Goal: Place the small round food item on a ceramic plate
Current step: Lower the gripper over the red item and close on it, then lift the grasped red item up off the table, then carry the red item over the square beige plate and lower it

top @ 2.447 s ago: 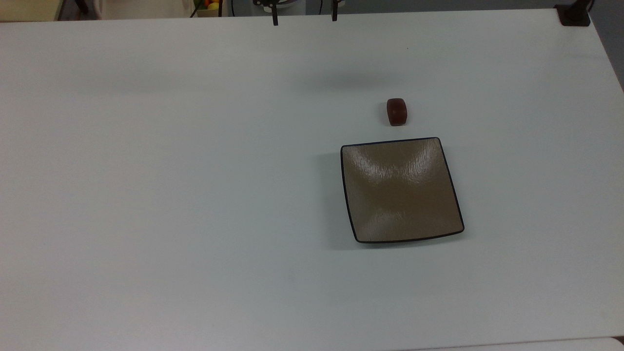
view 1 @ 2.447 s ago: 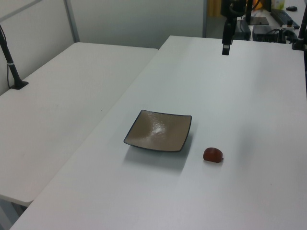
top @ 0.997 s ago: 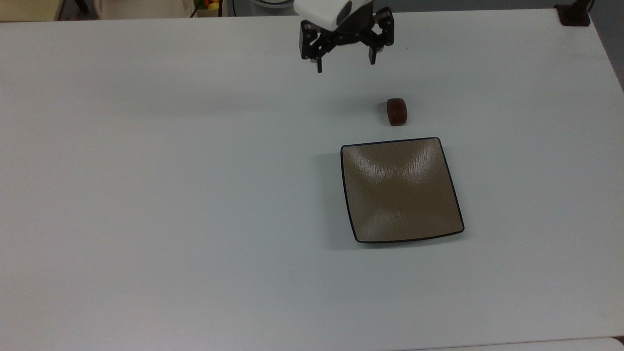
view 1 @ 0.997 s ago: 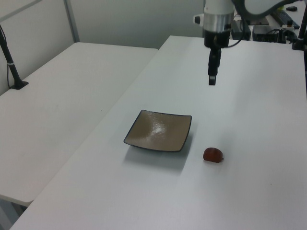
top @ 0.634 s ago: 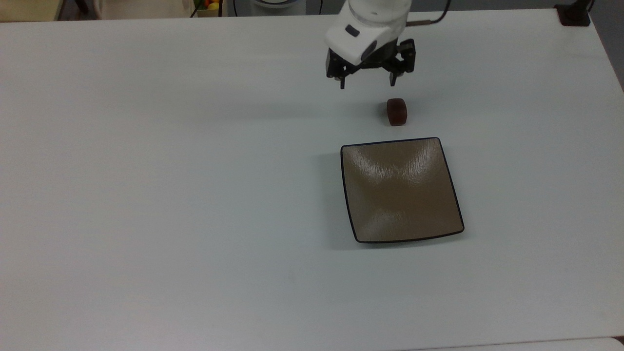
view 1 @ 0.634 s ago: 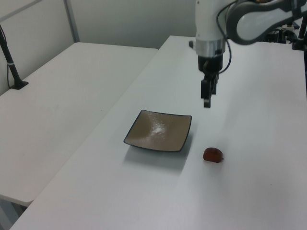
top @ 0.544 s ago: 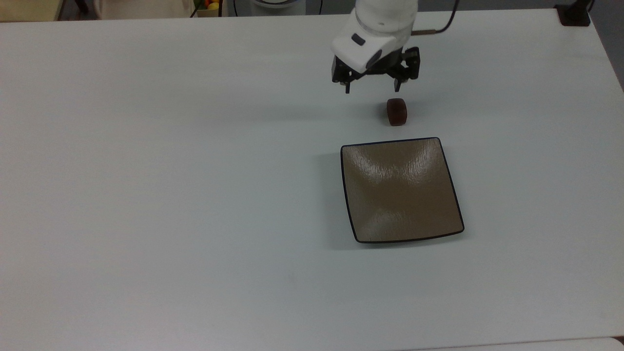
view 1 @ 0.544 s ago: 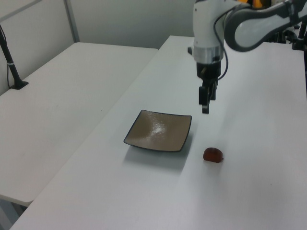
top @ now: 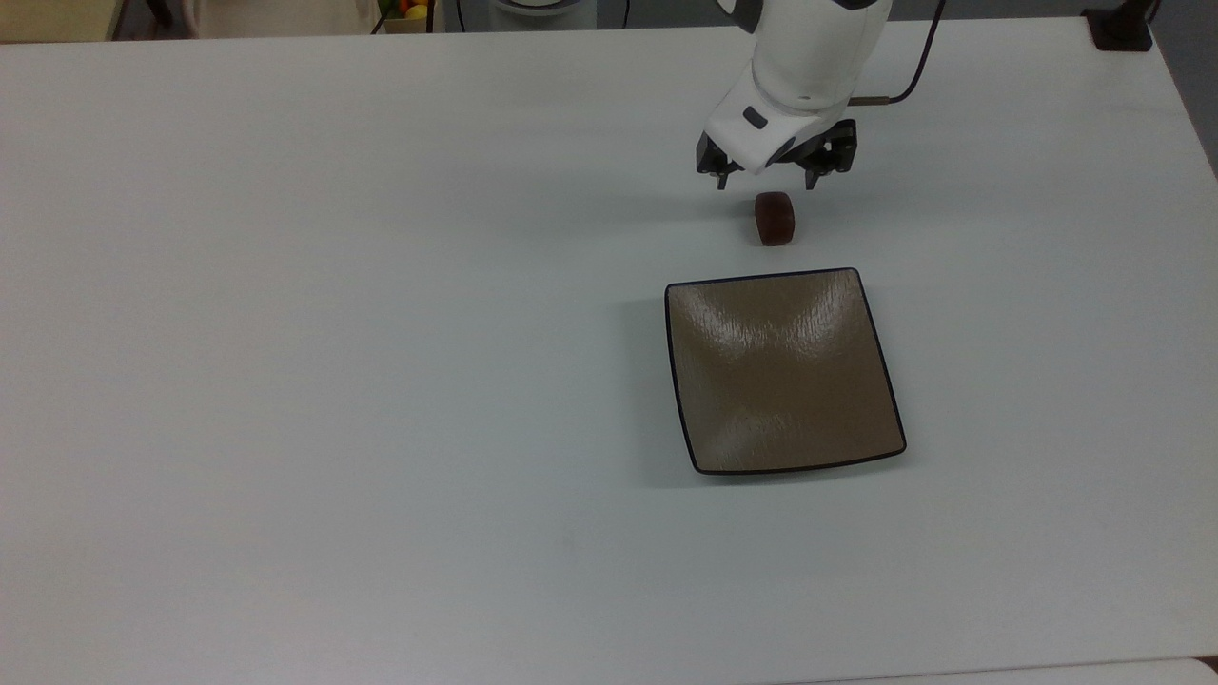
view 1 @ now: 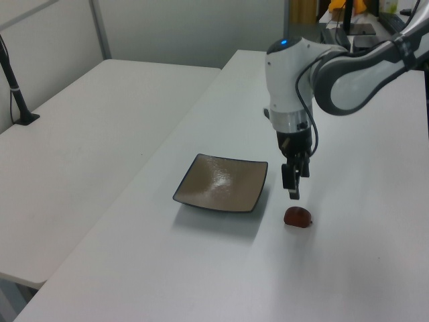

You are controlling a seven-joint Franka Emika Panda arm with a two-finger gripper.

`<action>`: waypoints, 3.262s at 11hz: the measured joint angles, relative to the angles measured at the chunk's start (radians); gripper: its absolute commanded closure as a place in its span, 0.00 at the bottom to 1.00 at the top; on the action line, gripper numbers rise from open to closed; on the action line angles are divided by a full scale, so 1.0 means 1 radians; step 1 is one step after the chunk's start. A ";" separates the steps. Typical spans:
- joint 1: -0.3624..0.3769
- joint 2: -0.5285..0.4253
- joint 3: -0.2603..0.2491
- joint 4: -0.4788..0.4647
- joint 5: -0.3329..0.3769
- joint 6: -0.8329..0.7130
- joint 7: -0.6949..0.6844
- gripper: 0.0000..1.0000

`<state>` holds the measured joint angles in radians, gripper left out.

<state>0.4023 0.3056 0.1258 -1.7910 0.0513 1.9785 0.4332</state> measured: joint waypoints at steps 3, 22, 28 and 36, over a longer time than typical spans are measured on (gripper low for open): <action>0.018 0.001 0.007 -0.062 -0.001 0.125 0.014 0.00; 0.033 0.037 0.021 -0.089 -0.122 0.180 0.029 0.84; -0.022 -0.068 0.020 0.084 -0.123 -0.032 -0.035 0.82; -0.076 0.042 0.017 0.373 -0.088 -0.211 -0.154 0.79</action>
<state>0.3258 0.3477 0.1428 -1.4178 -0.0368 1.7675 0.2794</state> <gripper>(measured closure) 0.789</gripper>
